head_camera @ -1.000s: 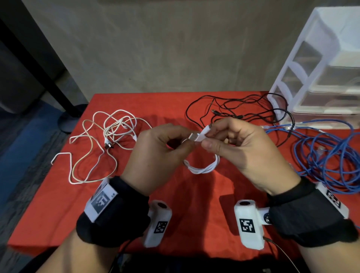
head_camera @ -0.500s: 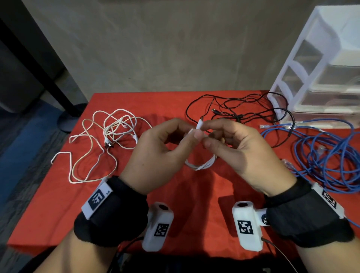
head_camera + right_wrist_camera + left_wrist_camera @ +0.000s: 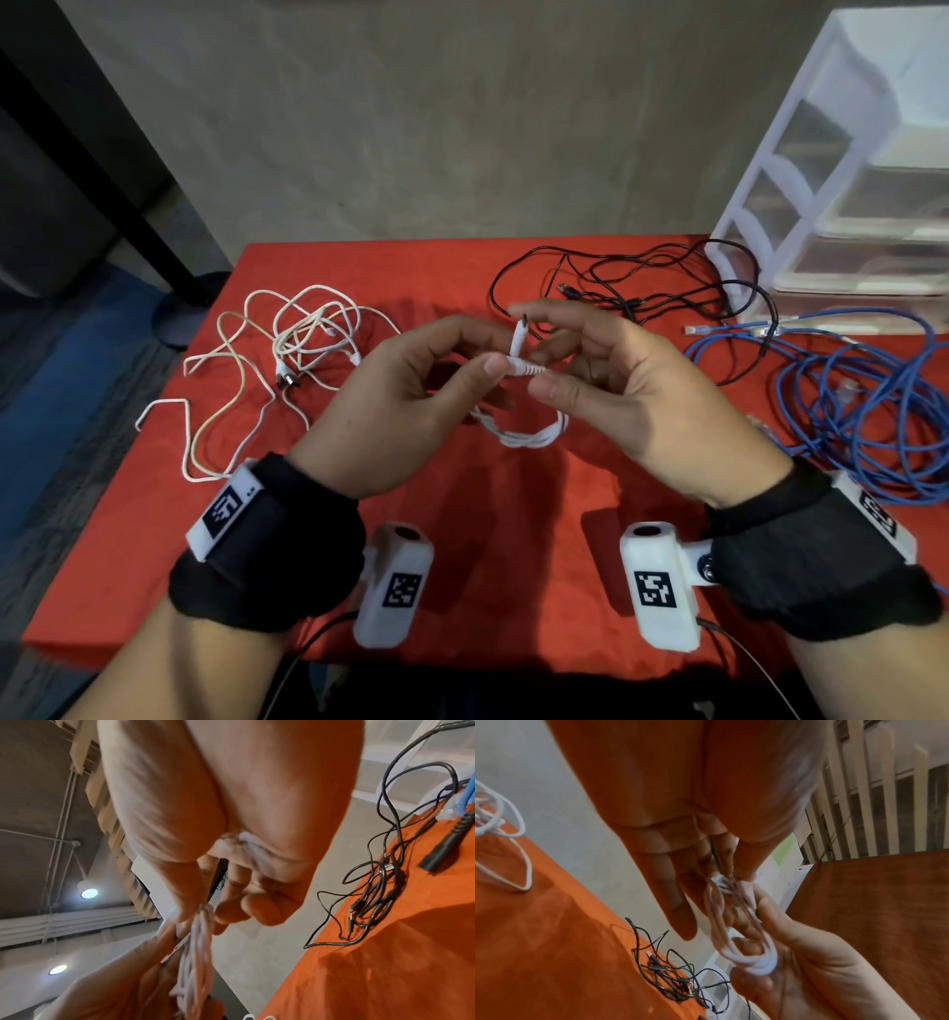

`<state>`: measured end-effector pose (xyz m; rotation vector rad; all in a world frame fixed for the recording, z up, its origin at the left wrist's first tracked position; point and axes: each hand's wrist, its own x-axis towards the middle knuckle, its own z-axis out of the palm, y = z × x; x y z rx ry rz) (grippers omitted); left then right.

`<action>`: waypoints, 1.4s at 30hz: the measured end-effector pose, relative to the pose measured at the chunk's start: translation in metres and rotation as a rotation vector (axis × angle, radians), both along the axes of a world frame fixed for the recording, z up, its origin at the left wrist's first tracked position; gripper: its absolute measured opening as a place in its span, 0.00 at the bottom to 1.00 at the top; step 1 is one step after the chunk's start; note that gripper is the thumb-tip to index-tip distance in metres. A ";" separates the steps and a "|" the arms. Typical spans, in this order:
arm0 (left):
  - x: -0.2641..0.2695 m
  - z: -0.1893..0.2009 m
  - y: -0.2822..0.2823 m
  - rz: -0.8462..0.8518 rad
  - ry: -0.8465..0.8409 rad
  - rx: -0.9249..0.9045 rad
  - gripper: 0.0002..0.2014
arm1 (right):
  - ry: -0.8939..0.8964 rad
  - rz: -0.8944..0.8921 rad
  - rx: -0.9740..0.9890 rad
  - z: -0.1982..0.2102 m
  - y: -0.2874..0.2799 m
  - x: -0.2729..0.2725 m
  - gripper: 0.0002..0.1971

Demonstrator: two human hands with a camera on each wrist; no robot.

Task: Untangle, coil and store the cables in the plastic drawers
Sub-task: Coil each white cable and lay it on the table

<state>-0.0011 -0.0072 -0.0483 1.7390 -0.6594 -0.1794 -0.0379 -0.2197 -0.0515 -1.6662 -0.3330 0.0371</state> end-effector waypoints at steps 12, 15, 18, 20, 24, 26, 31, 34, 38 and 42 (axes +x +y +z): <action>0.006 -0.006 -0.001 -0.009 0.087 -0.081 0.06 | -0.076 -0.040 -0.051 -0.007 -0.006 0.006 0.05; 0.007 -0.009 0.000 0.003 0.101 -0.081 0.06 | -0.062 0.003 -0.024 -0.006 -0.010 0.005 0.10; 0.008 -0.008 0.002 0.001 0.105 -0.095 0.07 | -0.063 -0.001 -0.028 -0.002 -0.008 0.003 0.07; 0.009 -0.007 0.004 -0.014 0.109 -0.119 0.07 | -0.009 -0.023 -0.015 -0.003 -0.005 0.004 0.10; 0.008 -0.006 0.006 -0.027 0.155 -0.163 0.06 | 0.103 -0.001 -0.051 -0.003 -0.006 0.005 0.09; 0.007 -0.005 0.006 -0.028 0.174 -0.153 0.05 | 0.103 0.002 -0.071 -0.002 -0.008 0.005 0.08; 0.005 -0.001 0.004 -0.026 0.180 -0.113 0.10 | 0.105 0.024 -0.052 -0.003 -0.005 0.004 0.09; 0.003 -0.001 0.004 -0.015 0.187 -0.071 0.11 | 0.159 0.051 -0.002 -0.005 -0.004 0.003 0.14; 0.004 -0.002 0.008 -0.034 0.216 -0.041 0.14 | 0.174 0.056 0.008 -0.004 0.000 0.002 0.17; 0.008 0.002 0.016 -0.011 0.179 0.005 0.13 | 0.056 0.028 -0.165 -0.002 0.012 0.001 0.16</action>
